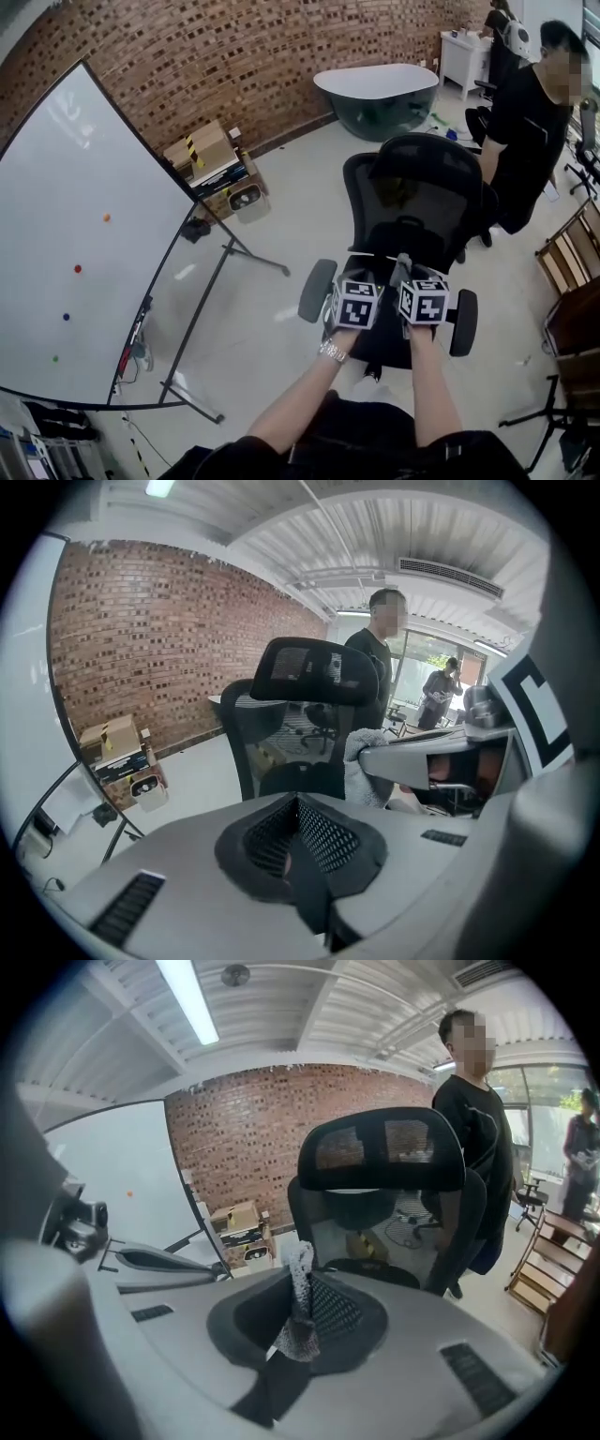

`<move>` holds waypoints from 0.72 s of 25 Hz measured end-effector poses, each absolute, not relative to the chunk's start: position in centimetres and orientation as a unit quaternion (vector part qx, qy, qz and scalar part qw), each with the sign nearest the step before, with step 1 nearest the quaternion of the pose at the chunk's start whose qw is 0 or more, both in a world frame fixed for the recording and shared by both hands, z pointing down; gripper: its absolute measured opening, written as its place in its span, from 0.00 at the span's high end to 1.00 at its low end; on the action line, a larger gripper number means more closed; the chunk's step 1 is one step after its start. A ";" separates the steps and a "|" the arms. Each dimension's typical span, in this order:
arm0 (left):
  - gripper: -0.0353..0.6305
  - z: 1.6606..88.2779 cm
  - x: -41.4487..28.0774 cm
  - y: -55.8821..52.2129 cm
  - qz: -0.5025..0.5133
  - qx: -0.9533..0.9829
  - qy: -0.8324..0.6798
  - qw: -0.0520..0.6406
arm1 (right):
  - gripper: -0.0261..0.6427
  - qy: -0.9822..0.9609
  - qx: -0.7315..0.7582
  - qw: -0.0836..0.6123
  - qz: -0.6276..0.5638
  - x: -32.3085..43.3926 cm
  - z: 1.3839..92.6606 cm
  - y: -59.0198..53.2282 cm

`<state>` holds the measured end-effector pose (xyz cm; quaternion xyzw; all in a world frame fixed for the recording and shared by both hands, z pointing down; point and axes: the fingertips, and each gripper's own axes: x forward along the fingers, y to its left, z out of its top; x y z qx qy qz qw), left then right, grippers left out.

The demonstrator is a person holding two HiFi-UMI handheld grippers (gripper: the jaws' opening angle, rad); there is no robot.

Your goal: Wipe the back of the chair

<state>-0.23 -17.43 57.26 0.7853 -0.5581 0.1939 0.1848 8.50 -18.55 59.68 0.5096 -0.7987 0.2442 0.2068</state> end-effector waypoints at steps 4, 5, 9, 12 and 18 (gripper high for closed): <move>0.95 55.4 -1.8 -13.7 0.189 0.795 -0.554 0.159 | 0.89 -0.806 0.507 0.182 0.245 6.2 58.2 -14.7; 0.95 55.4 -2.6 -12.7 0.187 0.797 -0.553 0.157 | 0.89 -0.807 0.506 0.181 0.244 5.2 58.1 -13.5; 0.95 57.1 -3.7 -8.9 0.189 0.799 -0.538 0.188 | 0.89 -0.817 0.497 0.185 0.226 2.4 57.8 -9.1; 0.95 57.8 -3.0 -6.7 0.188 0.806 -0.525 0.198 | 0.89 -0.819 0.494 0.193 0.221 1.5 57.8 -6.0; 0.95 56.3 -1.8 -5.2 0.186 0.820 -0.510 0.182 | 0.89 -0.810 0.506 0.192 0.225 2.3 56.5 -3.8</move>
